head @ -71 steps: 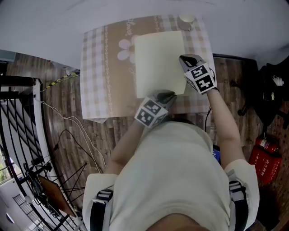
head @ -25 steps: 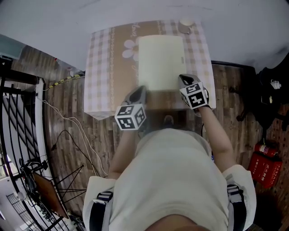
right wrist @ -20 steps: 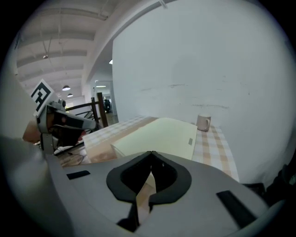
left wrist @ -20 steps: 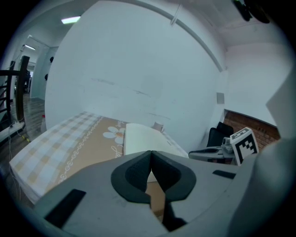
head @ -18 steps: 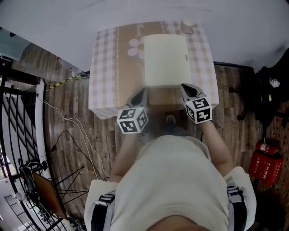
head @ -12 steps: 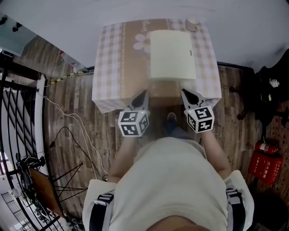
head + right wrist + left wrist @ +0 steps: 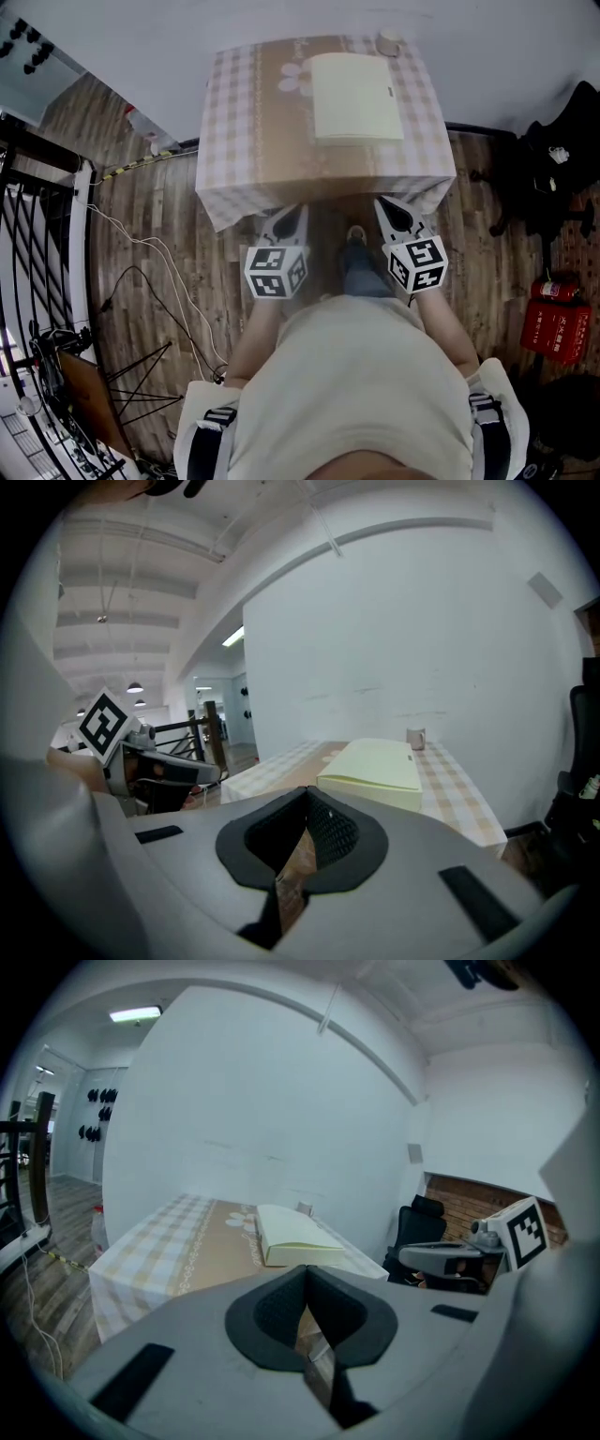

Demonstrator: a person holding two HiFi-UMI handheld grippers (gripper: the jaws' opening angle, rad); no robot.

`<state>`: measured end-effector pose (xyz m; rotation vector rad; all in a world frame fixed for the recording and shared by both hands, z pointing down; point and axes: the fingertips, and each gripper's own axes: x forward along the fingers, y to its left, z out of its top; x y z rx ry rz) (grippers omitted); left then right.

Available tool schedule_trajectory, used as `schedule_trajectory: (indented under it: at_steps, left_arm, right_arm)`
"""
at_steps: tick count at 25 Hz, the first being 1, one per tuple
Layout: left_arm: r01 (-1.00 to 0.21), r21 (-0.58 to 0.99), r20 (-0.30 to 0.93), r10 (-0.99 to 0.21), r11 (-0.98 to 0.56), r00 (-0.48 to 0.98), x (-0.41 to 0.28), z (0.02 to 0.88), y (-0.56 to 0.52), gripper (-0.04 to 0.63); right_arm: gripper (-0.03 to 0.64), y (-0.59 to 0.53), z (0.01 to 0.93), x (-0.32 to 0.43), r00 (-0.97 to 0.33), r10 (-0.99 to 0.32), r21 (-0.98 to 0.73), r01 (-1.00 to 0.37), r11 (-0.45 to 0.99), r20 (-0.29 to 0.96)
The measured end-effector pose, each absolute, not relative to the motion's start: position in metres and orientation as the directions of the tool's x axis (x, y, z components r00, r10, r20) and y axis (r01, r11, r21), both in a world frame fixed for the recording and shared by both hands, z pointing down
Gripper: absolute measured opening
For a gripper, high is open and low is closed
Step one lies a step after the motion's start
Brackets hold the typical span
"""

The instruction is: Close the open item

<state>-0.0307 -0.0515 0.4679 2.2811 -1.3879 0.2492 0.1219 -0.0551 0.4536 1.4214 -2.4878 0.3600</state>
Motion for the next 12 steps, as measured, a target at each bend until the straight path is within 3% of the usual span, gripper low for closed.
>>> schedule_trajectory:
  at_steps: [12]
  left_arm:
    - [-0.872,0.293,0.35,-0.805,-0.391,0.479,-0.041,0.463,0.001,0.002]
  right_arm:
    - [0.0,-0.007,0.452,0.088,-0.532,-0.786,-0.068,-0.838,0.541,0.315]
